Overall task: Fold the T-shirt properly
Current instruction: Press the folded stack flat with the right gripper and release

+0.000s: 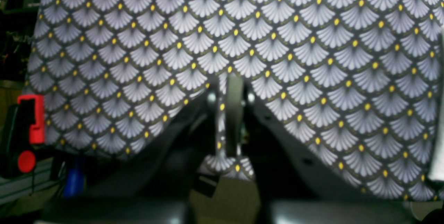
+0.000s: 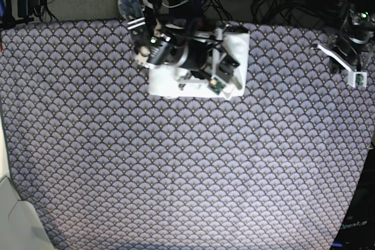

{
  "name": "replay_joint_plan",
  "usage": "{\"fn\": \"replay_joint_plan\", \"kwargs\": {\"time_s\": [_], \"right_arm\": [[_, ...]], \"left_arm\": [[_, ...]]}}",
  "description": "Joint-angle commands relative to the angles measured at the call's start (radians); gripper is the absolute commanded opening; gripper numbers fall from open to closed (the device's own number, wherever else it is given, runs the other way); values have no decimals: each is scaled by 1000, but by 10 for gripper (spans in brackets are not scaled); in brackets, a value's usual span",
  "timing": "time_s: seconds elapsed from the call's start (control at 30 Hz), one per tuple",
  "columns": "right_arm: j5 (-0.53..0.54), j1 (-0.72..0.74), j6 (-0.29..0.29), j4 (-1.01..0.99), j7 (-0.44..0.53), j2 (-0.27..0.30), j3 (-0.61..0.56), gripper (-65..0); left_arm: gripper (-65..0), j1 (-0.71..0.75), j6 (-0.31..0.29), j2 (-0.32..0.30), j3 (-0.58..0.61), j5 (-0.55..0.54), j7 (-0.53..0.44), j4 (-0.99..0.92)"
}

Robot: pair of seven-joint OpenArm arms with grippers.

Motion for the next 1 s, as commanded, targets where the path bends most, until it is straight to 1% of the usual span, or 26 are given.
{"fn": "replay_joint_plan", "kwargs": {"time_s": [0.0, 0.07, 0.13, 0.27, 0.4, 0.43, 0.53, 0.63, 0.7, 0.77, 0.97], "right_arm": [[25, 21, -1, 18, 27, -13, -17, -463], [25, 29, -1, 18, 27, -13, -38, -413], [25, 32, -1, 19, 28, -13, -52, -385], [25, 26, -1, 110, 82, -13, -46, -381], [25, 20, -1, 254, 85, -10, -17, -381], [25, 11, -1, 280, 82, 6, 2, -382], [25, -12, -1, 318, 82, 33, 58, -421], [25, -61, -1, 298, 91, 33, 95, -521], [25, -72, -1, 257, 102, 33, 91, -598], [25, -75, -1, 197, 136, 27, 91, -646], [25, -46, -1, 41, 220, 7, 91, -650]], "left_arm": [[-619, -3, 2, -15, -4, -4, -21, 16], [-619, -3, 2, -15, -4, -4, -21, 16], [-619, -2, 2, -15, -4, -3, -21, 16], [-619, 4, 2, -15, -8, -3, -21, 16], [-619, 18, 2, -15, -8, -3, -21, 16], [-619, 23, 2, -15, -8, -4, -21, 16], [-619, 26, 2, -15, -8, -3, -22, 16], [-619, 26, 2, -15, -8, -3, -22, 14], [-619, 21, 2, -15, -7, -1, -22, 14], [-619, 20, 2, -15, -5, -1, -22, 14], [-619, 26, 2, -15, -8, -1, -22, 14]]}}
